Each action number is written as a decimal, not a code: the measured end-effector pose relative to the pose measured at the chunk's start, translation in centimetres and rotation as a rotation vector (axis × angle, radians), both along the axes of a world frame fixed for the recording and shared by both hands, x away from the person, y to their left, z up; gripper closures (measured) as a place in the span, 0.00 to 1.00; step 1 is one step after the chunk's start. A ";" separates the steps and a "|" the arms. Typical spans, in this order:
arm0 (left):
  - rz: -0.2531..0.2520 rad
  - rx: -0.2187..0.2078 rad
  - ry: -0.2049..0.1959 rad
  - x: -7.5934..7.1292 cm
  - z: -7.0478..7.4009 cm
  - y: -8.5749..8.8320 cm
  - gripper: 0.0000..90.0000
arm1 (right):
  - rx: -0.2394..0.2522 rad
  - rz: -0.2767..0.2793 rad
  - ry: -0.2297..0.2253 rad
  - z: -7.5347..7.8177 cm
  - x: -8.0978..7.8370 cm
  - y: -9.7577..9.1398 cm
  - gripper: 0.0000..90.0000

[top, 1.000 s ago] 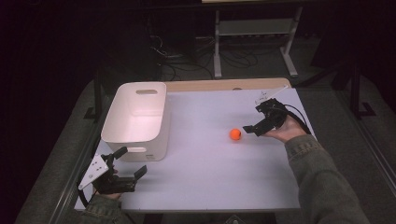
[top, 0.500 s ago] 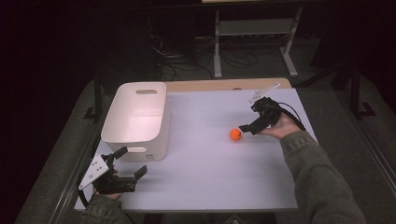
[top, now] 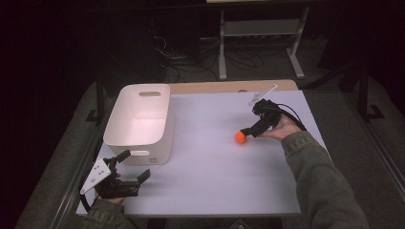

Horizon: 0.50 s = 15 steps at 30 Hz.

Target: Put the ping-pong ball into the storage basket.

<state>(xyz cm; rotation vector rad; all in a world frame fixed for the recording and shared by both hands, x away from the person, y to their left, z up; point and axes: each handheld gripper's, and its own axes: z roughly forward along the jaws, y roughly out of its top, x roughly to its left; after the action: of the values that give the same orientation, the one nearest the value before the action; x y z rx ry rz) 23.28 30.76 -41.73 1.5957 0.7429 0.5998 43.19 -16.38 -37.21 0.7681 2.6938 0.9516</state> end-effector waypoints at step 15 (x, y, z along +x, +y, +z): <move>-0.006 0.001 -0.002 0.0 0.0 -0.1 0.00 | -0.047 0.011 0.044 -1.5 0.9 1.2 0.00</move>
<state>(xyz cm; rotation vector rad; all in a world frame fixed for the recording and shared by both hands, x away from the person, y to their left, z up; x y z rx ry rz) 23.24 30.68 -41.72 1.5970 0.7367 0.5976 44.08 -15.17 -38.70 0.7749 2.7499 0.8803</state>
